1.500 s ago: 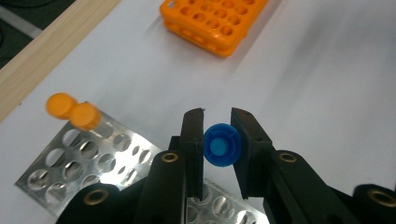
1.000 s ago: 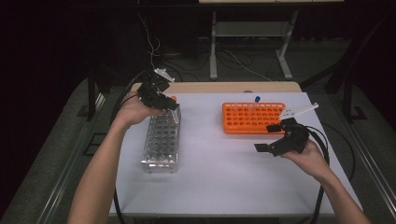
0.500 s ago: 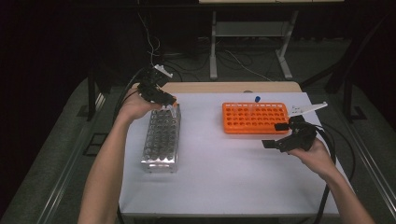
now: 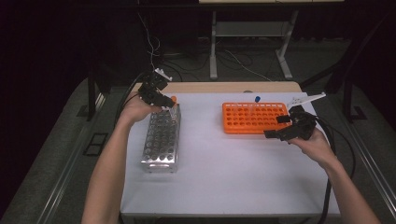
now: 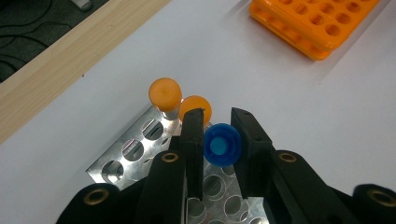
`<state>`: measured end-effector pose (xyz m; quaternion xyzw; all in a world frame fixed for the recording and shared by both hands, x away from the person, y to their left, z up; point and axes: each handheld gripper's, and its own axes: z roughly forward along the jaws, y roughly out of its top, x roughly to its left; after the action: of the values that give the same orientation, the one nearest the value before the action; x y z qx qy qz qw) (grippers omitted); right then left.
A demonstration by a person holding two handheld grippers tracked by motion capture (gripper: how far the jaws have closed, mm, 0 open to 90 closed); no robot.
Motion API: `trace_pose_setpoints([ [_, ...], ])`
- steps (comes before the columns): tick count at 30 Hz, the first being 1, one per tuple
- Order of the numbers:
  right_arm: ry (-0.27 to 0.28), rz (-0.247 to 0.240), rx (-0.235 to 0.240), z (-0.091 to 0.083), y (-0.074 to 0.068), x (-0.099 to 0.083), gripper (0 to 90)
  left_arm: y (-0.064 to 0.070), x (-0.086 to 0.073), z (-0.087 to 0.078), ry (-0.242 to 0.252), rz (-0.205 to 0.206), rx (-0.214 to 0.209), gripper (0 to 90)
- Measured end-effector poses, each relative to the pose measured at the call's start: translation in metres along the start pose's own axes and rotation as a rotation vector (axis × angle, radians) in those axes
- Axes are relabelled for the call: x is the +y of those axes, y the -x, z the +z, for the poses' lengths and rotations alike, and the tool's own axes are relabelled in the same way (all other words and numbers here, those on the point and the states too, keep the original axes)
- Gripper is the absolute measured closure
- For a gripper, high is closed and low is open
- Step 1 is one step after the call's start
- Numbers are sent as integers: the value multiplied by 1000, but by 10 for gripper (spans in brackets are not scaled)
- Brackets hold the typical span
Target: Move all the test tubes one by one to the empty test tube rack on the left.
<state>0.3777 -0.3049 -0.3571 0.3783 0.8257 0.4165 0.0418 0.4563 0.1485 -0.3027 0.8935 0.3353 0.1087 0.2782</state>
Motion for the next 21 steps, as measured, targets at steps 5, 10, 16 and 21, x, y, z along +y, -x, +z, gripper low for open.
trace_pose_setpoints([
  [5,5,23,-14,8,13,1,2,0,-4,6,-9,-2,-4,738],
  [10,-1,27,-34,16,21,3,2,0,-8,12,-9,-8,-7,735],
  [16,-10,25,-53,24,29,9,2,3,-10,12,-2,-20,-42,641],
  [21,-6,20,-73,28,36,16,8,11,-11,4,30,-31,-48,516],
])
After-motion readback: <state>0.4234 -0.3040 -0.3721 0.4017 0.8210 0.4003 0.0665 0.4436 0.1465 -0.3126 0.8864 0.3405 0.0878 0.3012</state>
